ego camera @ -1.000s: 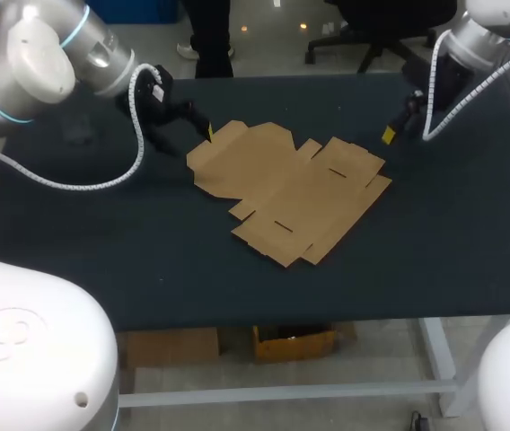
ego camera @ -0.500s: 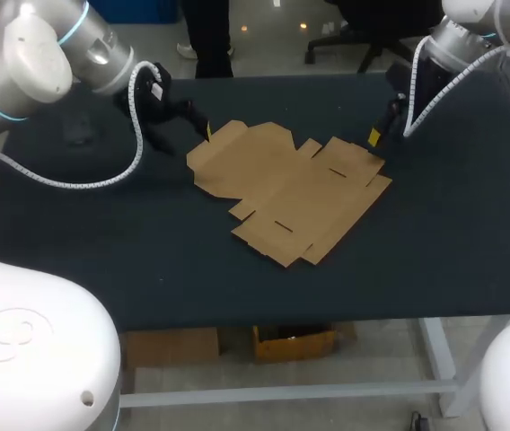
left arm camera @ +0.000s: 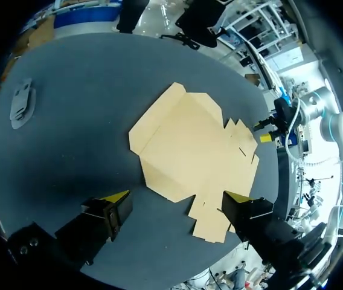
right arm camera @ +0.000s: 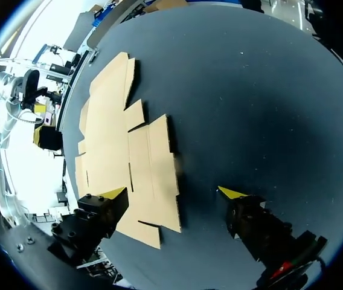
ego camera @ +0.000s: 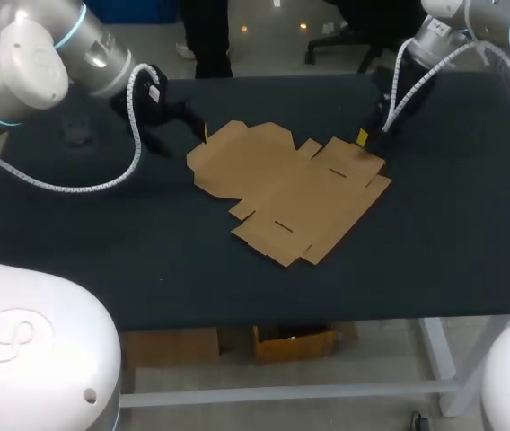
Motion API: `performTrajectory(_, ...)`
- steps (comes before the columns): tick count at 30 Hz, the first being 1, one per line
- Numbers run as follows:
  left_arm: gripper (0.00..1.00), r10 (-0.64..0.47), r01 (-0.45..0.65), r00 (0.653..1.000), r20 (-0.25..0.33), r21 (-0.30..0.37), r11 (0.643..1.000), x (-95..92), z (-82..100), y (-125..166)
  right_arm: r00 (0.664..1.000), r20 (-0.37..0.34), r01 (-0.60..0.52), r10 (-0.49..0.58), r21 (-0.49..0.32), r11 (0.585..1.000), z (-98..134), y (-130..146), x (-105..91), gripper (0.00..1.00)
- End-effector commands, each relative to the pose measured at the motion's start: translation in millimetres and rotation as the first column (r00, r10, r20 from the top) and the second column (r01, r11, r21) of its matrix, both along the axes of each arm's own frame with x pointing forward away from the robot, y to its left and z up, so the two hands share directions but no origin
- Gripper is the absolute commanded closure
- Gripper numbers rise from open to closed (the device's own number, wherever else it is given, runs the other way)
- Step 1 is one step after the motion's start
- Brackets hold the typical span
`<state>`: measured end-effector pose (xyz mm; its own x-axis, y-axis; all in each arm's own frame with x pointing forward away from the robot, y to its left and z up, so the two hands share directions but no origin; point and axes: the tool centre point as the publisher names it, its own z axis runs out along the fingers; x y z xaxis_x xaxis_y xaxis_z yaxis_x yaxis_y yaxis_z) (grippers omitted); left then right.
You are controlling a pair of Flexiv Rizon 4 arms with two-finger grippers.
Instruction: Assemble the packaging by folding the flat box into shape, placing the metal phone stand inside, and closing the box properly
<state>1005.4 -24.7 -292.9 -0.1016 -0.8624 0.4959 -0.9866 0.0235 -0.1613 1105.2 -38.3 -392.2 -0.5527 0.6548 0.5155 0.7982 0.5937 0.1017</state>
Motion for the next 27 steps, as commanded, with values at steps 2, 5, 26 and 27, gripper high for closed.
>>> performTrajectory(2, 0.0, 0.004, -0.004, 1.0, 0.0, 0.007, 1.0, -0.8, 1.0, -0.7, 0.979, -0.187, -0.071, 0.085, 0.08, 0.994, -6.3, 0.3, 9.2, 0.13)
performTrajectory(5, 0.0, 0.007, -0.007, 1.0, 0.001, 0.009, 1.0, -0.4, 0.8, -0.5, 0.976, -0.199, -0.068, 0.085, 0.087, 0.994, -8.2, 1.9, 7.9, 0.16)
performTrajectory(26, 0.0, 0.023, -0.023, 1.0, -0.002, -0.004, 1.0, 4.0, -4.8, 4.0, 0.96, -0.26, -0.076, 0.104, 0.116, 0.99, -14.7, 23.3, -12.5, 0.31)
performTrajectory(27, 0.0, 0.027, -0.027, 1.0, -0.002, -0.005, 1.0, 3.9, -5.5, 4.5, 0.959, -0.264, -0.074, 0.103, 0.118, 0.99, -15.7, 23.4, -13.6, 0.31)
